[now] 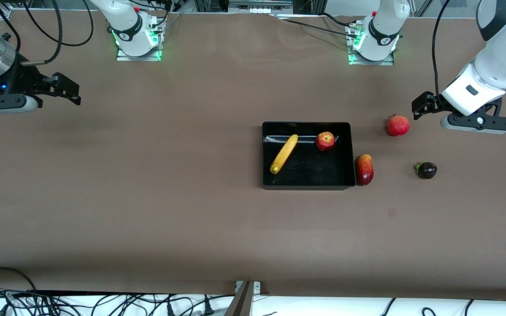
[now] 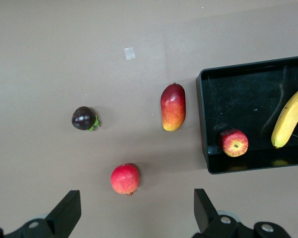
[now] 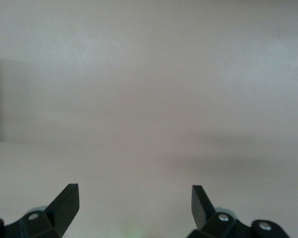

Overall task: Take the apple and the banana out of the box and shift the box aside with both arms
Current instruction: 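Reach the left gripper into the black tray toward the small apple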

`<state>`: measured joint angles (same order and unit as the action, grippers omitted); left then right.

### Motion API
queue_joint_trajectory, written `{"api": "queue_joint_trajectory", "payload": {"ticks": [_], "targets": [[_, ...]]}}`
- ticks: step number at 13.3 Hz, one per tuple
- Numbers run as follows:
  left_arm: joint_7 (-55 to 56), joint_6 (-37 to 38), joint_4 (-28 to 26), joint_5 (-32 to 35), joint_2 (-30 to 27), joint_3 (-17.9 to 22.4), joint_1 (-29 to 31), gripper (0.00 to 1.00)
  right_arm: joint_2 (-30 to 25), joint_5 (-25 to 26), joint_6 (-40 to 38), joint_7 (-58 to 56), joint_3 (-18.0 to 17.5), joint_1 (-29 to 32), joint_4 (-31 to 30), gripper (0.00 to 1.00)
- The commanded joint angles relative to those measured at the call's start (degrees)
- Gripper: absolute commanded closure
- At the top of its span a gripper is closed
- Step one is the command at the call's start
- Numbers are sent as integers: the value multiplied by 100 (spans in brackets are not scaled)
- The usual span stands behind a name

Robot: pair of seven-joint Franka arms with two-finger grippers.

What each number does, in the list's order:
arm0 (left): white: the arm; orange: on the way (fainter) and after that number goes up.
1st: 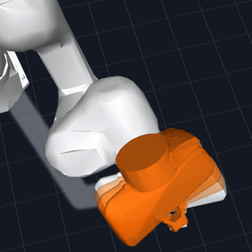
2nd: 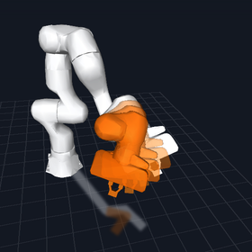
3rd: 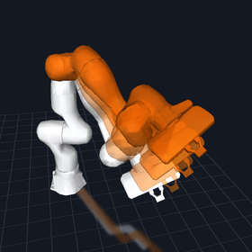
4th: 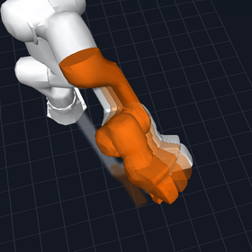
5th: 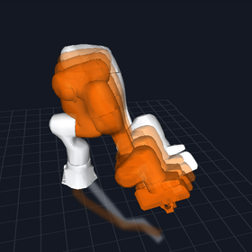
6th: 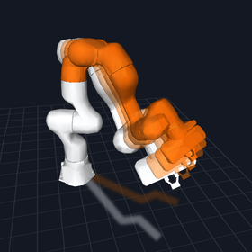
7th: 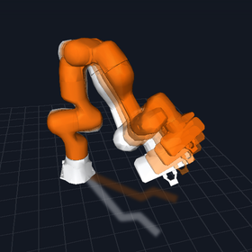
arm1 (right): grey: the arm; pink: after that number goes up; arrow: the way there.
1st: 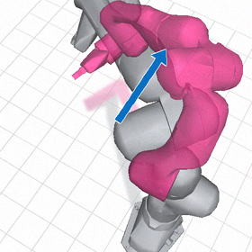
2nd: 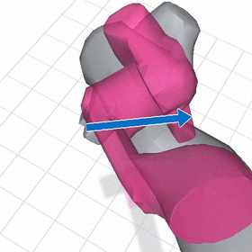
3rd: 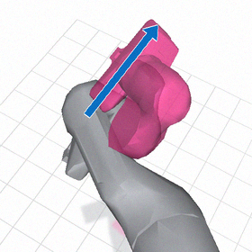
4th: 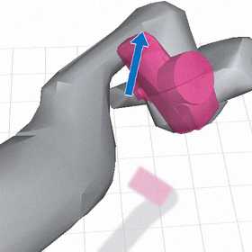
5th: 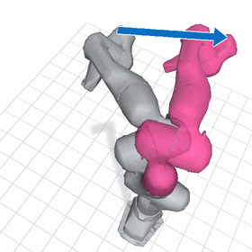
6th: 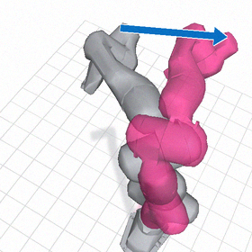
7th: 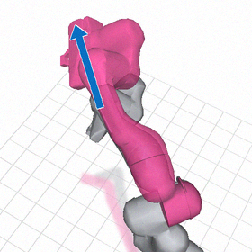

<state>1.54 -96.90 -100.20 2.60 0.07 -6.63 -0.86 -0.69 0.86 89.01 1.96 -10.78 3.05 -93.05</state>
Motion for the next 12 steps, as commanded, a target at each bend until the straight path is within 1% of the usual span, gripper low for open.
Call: {"api": "queue_joint_trajectory", "payload": {"ticks": [1, 3, 5, 7, 9, 10, 11, 12], "targets": [[-14, 110, 238, -266, 519, -127, -168, 0, -63, 344, -42, 50, -91, -102, 6, 0], [484, 14, 238, -321, 1019, -259, -405, 0, -54, 336, 55, 59, -91, -111, 15, 0], [1222, -476, 160, -321, 1371, -277, -730, 0, -45, 275, 116, 67, -83, -111, 24, 0], [1707, -749, 19, -260, 1715, -277, -959, 0, -36, 266, 134, 67, -57, -103, 15, 0], [2260, -1197, -445, -233, 1742, -277, -1310, 0, -53, 231, 47, 67, -39, -94, 6, 0], [2419, -1539, -700, -216, 1742, -277, -1503, 0, -71, 222, 46, 67, -47, -102, 24, 0], [2421, -1951, -955, -77, 1742, -286, -1557, 0, -62, 195, 98, 67, -47, -102, 41, 0], [2421, -2260, -1157, 177, 1751, -286, -1558, 0, -36, 4, 125, 67, -47, -102, 41, 0]]}}
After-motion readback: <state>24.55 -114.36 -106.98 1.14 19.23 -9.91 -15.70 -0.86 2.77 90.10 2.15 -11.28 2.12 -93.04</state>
